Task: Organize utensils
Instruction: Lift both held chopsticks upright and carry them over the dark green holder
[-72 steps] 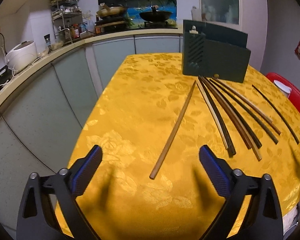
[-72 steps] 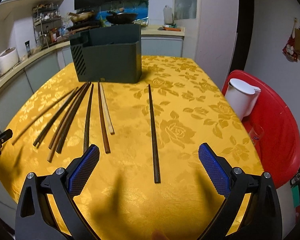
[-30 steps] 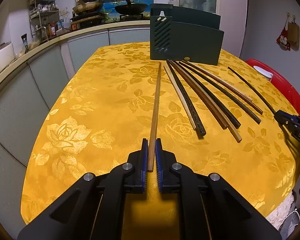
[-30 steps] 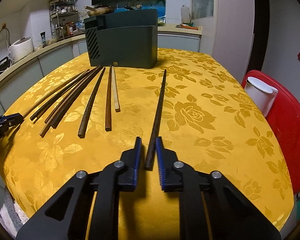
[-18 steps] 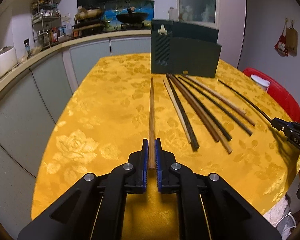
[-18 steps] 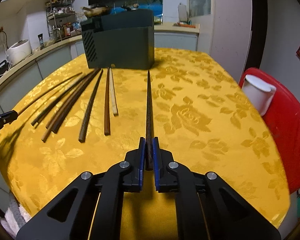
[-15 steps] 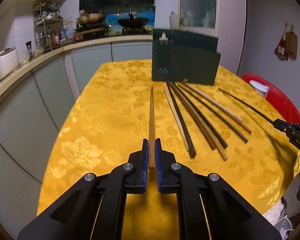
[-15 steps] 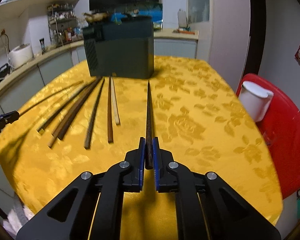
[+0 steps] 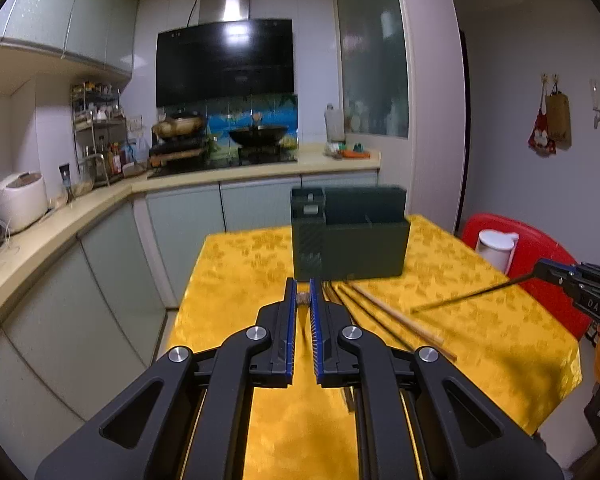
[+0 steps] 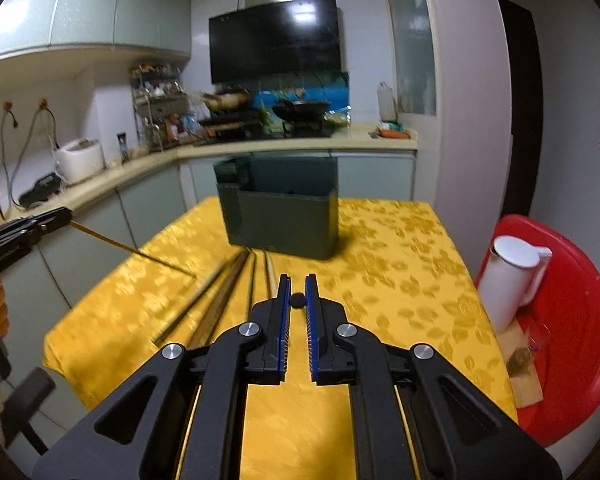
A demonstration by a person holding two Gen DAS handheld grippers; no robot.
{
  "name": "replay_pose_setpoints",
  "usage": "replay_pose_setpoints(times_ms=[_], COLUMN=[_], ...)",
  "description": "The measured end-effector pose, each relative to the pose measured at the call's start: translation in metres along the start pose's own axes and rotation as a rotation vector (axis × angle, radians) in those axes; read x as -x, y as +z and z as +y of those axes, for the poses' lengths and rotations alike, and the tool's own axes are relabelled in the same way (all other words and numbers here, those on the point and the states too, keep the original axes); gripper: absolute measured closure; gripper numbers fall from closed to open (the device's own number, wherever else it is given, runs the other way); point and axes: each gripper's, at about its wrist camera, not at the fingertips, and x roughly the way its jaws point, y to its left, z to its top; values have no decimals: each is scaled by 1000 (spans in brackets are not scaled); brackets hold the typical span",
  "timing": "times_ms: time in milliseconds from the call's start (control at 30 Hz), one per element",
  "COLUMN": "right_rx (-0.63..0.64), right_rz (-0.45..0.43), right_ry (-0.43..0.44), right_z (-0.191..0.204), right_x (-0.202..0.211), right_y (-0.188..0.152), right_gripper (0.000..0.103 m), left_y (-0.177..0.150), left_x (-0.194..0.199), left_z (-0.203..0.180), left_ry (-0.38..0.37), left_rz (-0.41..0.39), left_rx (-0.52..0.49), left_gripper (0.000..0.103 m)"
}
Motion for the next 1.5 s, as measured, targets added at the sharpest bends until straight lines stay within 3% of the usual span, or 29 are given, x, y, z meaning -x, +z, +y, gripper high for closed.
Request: replay_pose_setpoints(times_ms=[333,667,967,1267,1500], right_rx=[-9,-49,-106,-63,-45], right_rz=[-15,19,62,23,2], right_ry=[45,80,92,49,27], right_z=[4,-9,-28,-33,-36], right_x=[-13,-42,-65,-65,-77], right_y=[39,66,99,154,194], right_gripper=[95,95,95,95,95], left_y=[41,60,78,124,180], left_x=[-7,-28,-55,-66,-75], left_z=[5,-3,7,9,-8], left_ry=[-22,-31,-63,-114,-146], left_rz=[-53,-21,14,0,-69], left_rx=[-12,-59,-11,3,-32], left_gripper=[97,97,97,97,97])
